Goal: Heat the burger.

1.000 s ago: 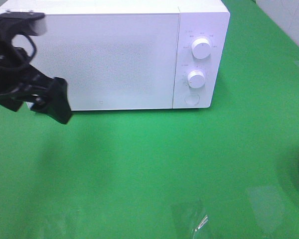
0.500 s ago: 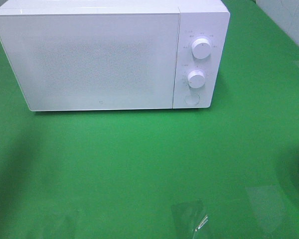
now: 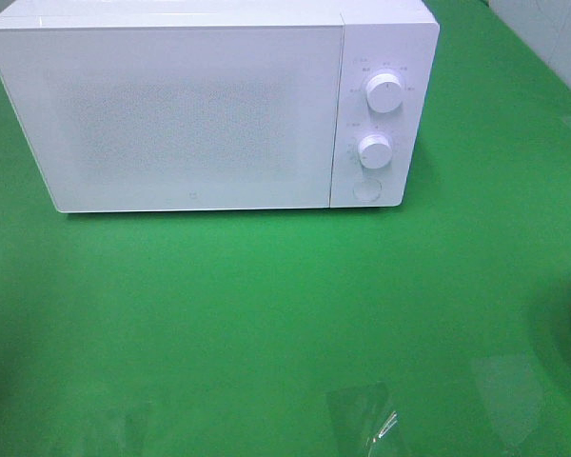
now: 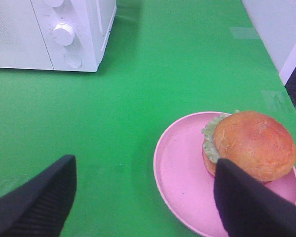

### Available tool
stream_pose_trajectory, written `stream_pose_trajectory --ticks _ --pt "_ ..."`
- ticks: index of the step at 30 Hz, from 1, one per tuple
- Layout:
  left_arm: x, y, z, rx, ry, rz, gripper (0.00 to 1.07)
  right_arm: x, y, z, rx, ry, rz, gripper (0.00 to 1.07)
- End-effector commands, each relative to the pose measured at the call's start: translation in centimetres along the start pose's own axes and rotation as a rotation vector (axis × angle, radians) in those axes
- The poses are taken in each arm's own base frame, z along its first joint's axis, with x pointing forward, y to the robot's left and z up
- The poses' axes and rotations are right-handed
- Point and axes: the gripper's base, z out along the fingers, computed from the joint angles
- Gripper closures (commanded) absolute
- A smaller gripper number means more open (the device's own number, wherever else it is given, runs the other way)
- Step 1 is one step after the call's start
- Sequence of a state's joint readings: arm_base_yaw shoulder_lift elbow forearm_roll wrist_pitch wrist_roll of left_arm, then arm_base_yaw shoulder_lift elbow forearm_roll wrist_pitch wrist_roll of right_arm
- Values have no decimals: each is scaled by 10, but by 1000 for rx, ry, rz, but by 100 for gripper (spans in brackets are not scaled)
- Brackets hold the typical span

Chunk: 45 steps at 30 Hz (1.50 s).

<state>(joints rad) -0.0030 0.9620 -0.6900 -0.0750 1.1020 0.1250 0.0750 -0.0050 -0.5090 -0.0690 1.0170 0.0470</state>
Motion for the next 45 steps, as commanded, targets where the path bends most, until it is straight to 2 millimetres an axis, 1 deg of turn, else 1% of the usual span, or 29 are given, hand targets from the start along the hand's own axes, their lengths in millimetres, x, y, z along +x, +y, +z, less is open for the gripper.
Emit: stream_pose_trajectory --ticks 1,2,5,6,7,8,9,10,11,12,14,17,18,19,20,21,23,26,27,28,29,30,31,32,33,45 --pt "14 1 2 -21 -37 -16 9 1 0 -3 0 -35 -9 31" --pt "30 1 0 -49 -92 -2 9 1 0 -3 0 -35 -9 31" --pt "35 1 0 -53 -116 0 9 1 0 -3 0 -35 -9 31" --pt "46 0 1 -60 -162 3 9 1 0 -3 0 -35 -9 31" --pt "56 -1 -3 -65 -194 4 9 1 0 -3 0 -35 -9 31" --pt "56 -1 -3 -65 -194 4 9 1 0 -3 0 -35 -9 31" --pt "63 -2 -8 -71 -234 9 9 1 0 -3 0 -35 -9 31" --pt "63 -2 -8 -71 -234 9 9 1 0 -3 0 -35 -9 31" --pt "69 -3 -14 -76 -288 11 9 1 0 -3 0 -35 -9 31" --pt "69 -3 -14 -76 -288 11 9 1 0 -3 0 -35 -9 31" --pt "77 -4 -22 -82 -361 14 9 1 0 -3 0 -35 -9 31" --pt "82 -5 -26 -87 -408 16 9 1 0 -3 0 -35 -9 31" --pt "88 -7 -31 -78 -455 18 9 1 0 -3 0 -35 -9 31" --pt "88 -7 -31 -78 -455 18 9 1 0 -3 0 -35 -9 31" --pt "94 -10 -35 -53 -511 15 9 1 0 -3 0 -35 -9 31" --pt "94 -10 -35 -53 -511 15 9 1 0 -3 0 -35 -9 31" --pt "108 -12 -43 -54 -616 13 9 1 0 -3 0 -35 -9 31" --pt "112 -13 -45 -62 -644 6 9 1 0 -3 0 -35 -9 31" --pt "119 -13 -49 -82 -695 -9 9 1 0 -3 0 -35 -9 31" --pt "119 -13 -49 -82 -695 -9 9 1 0 -3 0 -35 -9 31" --pt "126 -14 -51 -101 -746 -23 9 1 0 -3 0 -35 -9 31" --pt "126 -14 -51 -101 -746 -23 9 1 0 -3 0 -35 -9 31" --pt "135 -16 -54 -115 -801 -28 9 1 0 -3 0 -35 -9 31" --pt "135 -16 -54 -115 -801 -28 9 1 0 -3 0 -35 -9 31" --pt "142 -17 -56 -123 -850 -27 9 1 0 -3 0 -35 -9 31" --pt "143 -17 -56 -120 -859 -26 9 1 0 -2 0 -28 -8 31"
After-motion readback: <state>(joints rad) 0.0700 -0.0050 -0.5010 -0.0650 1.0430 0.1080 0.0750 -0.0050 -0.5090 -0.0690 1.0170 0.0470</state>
